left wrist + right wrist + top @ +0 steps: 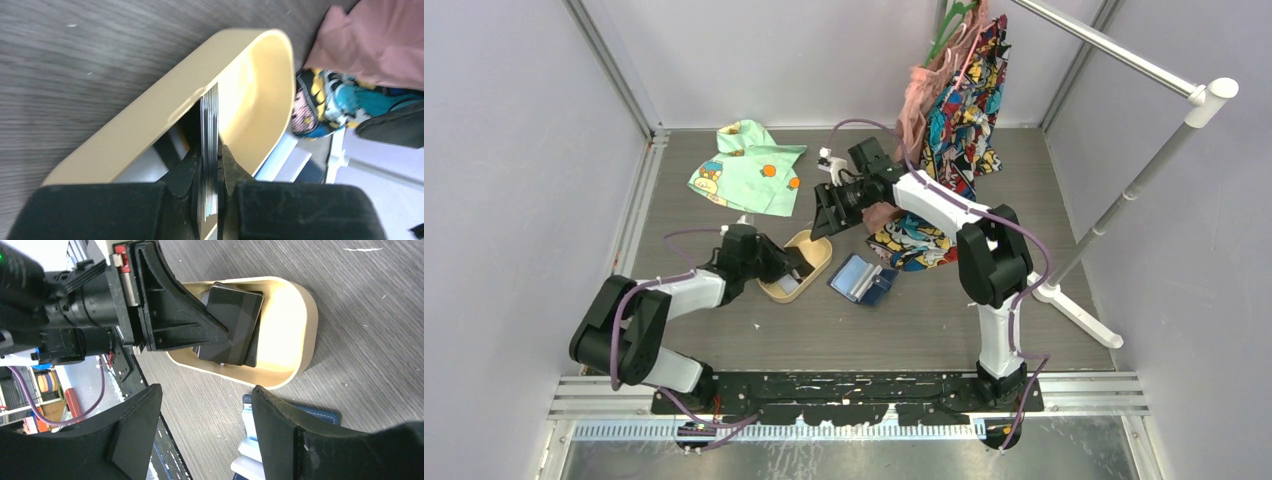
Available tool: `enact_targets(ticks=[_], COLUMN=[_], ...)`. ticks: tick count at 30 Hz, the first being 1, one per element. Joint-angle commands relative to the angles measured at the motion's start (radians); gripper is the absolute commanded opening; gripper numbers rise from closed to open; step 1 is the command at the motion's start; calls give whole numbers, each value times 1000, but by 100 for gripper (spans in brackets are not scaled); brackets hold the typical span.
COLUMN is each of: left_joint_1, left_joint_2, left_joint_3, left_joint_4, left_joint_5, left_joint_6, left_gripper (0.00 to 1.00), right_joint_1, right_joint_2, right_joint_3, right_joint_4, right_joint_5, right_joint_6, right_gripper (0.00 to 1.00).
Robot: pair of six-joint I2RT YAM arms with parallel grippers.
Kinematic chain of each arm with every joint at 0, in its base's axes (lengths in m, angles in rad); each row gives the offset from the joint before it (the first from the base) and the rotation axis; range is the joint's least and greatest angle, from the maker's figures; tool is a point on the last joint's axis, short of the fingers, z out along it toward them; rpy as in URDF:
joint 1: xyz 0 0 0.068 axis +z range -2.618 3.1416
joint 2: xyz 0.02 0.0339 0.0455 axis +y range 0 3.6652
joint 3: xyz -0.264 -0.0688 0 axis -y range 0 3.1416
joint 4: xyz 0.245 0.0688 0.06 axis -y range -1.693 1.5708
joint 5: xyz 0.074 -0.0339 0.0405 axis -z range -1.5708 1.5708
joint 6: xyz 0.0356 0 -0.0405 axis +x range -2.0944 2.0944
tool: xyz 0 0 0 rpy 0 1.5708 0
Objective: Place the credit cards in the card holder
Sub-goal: Pick up the credit card from the storage box.
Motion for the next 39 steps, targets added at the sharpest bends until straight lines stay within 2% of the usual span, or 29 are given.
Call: enact_targets(ticks=[1,4,6,8,13,19,39], left_joint_1=[75,116,135,137,136,134,132], left_joint_2=[-10,41,68,72,65,58,-39], left_joint_3=[43,113,139,146,134,100,52], left_joint_4=[-152,-263,-281,-276,-216,-133,-140], left_joint_5=[213,319,356,349,293,282,250], left_joint_6=[200,339,362,340,225,135,70], left_gripper=[0,0,1,3,20,29,27], right_joint_1=[-3,-1,0,3,12,14,14], right_joint_2=[-75,-81,-84,-89,-91,-76,-74], right_joint_3=[-29,-44,-53,-64,-83,-79,-83], right_joint_4=[75,84,88,93,104,110,113], right_joint_5=[-46,-49,-47,-43,-40,-44,-43], right_joint_6=[11,13,13,12,12,21,17], right_gripper=[71,71,71,71,71,71,71])
